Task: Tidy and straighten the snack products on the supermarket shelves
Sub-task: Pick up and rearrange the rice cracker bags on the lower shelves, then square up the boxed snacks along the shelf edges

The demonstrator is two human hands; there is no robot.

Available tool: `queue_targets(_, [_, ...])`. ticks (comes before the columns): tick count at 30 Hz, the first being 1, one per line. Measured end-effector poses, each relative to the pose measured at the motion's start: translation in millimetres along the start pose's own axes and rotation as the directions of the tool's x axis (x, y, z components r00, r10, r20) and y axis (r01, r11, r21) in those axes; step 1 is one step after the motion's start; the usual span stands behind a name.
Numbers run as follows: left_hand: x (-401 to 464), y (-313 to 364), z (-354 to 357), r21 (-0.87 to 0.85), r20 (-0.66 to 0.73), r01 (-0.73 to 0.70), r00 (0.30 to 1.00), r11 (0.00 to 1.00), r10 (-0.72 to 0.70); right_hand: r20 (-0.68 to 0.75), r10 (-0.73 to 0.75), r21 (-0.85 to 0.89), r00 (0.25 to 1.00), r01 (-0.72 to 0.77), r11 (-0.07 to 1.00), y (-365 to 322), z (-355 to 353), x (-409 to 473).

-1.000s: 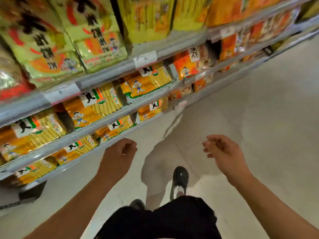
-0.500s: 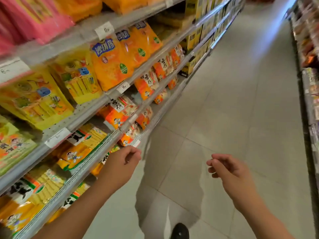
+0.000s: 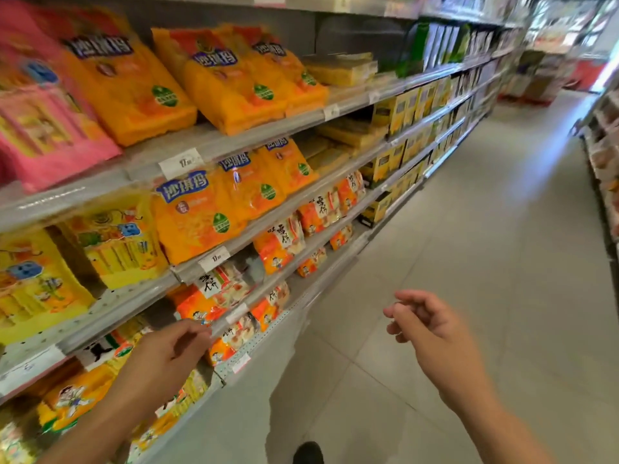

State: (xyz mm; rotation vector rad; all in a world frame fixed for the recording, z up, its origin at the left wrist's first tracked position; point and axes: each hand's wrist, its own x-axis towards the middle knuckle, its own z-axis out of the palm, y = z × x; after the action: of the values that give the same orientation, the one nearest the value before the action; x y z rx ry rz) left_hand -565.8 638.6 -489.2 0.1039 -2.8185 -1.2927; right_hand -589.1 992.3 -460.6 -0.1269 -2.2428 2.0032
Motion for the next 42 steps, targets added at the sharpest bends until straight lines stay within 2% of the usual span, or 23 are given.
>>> queue_targets(5, [98.4,24.9,33.8,-0.015,-0.051,-0.014,0.999,1.000,0.014,-0.041,0.029,0.036,0.999,-0.028,0.999,17.7,-18.0,75.0])
queue_targets(11, [219.0,85.7,77.6,-0.056,0.014,-0.108,0.994,0.993,0.109,-0.064,0.030,0.021,0.998,-0.029,0.999,25.0,-27.3,170.1])
queue_targets(16, [282.6,124.9,84.5,-0.141,-0.030,-0.129,0.992,0.981,0.126,0.061,0.002,0.031,0.998,-0.004,1.000,12.1,-9.0,262.3])
queue_targets(20, [315.1,141.1,68.5,-0.096,-0.164,-0.100,0.983,0.990,0.083,0.284,-0.078,0.045,0.956,0.068,0.997,-11.8,25.7,350.8])
queue_targets(24, [331.6,158.2,40.6,-0.082,-0.333,-0.038,0.943,0.996,0.008,0.500,-0.207,0.097,0.841,0.183,0.978,-51.4,68.0,430.1])
queue_targets(26, [338.5,170.3,22.2,-0.044,-0.435,-0.022,0.900,0.999,0.001,0.586,-0.266,0.130,0.766,0.235,0.963,-77.6,91.6,459.7])
queue_targets(29, [348.9,195.4,-15.6,0.076,-0.581,-0.042,0.810,0.996,0.079,0.653,-0.380,0.183,0.655,0.351,0.918,-122.3,124.7,493.0])
queue_targets(31, [351.5,215.6,-48.5,0.249,-0.643,-0.037,0.740,0.968,0.194,0.657,-0.491,0.237,0.573,0.461,0.855,-159.3,145.0,505.1])
queue_targets(34, [352.3,246.9,-104.5,0.600,-0.654,-0.015,0.567,0.800,0.501,0.607,-0.672,0.328,0.425,0.637,0.698,-222.7,169.0,514.4])
queue_targets(37, [355.4,271.2,-159.6,0.809,-0.565,0.117,0.425,0.576,0.707,0.520,-0.794,0.368,0.315,0.756,0.541,-288.3,186.0,518.3])
queue_targets(39, [361.2,282.2,-189.9,0.843,-0.537,0.218,0.384,0.492,0.751,0.467,-0.854,0.357,0.231,0.833,0.421,-328.6,196.4,516.9])
queue_targets(42, [375.3,288.8,-220.4,0.829,-0.556,0.310,0.379,0.465,0.739,0.389,-0.920,0.247,0.053,0.956,0.160,-384.7,215.0,516.2])
